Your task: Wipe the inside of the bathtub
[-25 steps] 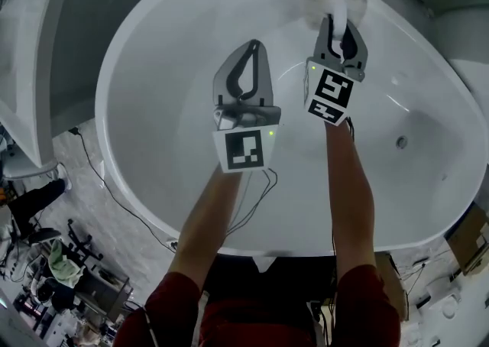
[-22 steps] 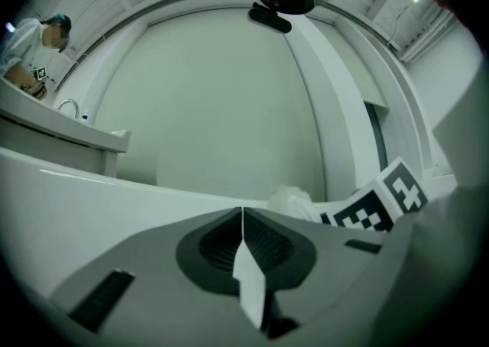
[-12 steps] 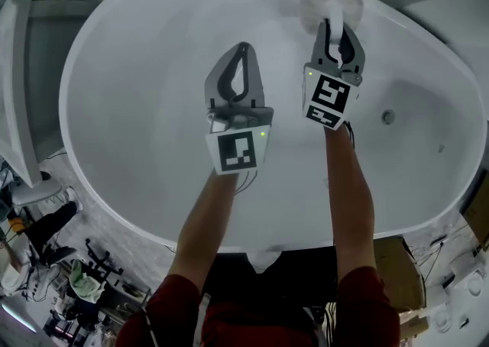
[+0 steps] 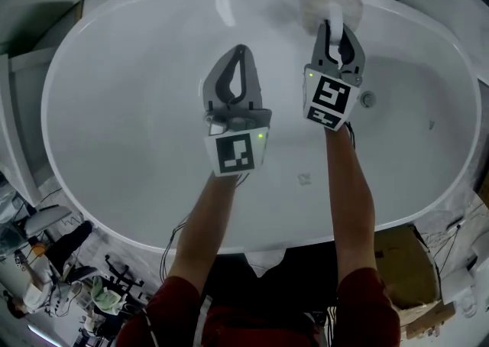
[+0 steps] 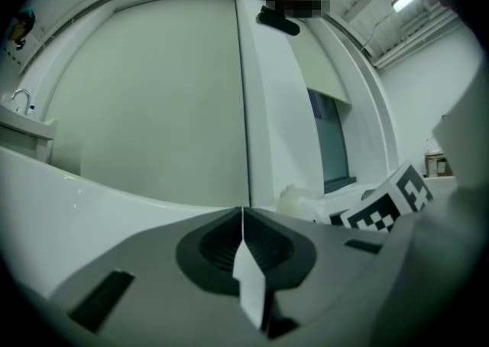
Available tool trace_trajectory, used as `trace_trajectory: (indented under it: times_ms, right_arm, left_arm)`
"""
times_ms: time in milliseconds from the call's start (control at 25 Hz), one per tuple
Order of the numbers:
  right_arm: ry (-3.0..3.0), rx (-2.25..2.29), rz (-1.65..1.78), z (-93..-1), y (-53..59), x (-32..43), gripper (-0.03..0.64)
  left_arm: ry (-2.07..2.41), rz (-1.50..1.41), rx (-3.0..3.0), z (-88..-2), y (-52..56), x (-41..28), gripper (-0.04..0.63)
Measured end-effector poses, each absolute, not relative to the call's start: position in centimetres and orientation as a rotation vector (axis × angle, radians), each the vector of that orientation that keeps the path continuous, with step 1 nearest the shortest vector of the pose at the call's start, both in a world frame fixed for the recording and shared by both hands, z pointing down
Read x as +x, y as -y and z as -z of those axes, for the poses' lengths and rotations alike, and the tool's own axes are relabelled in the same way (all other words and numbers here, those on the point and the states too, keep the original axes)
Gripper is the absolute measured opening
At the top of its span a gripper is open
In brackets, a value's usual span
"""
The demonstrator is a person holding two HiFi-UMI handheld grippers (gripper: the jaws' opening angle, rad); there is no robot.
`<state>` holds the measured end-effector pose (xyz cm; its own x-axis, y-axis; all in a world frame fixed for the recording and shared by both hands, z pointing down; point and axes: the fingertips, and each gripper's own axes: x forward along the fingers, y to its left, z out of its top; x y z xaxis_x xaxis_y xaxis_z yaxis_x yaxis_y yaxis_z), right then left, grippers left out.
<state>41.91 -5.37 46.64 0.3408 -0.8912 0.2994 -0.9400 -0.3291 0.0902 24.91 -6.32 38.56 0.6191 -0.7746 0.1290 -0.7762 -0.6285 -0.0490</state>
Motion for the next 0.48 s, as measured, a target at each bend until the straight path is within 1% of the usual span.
trace_trajectory:
  times_ms: [480]
  right_arm:
    - [1.42, 2.5, -0.355, -50.8, -4.7, 61.2, 0.091]
  left_arm:
    - [1.137, -0.218, 2.901, -41.3, -0.2, 42.6, 0.017]
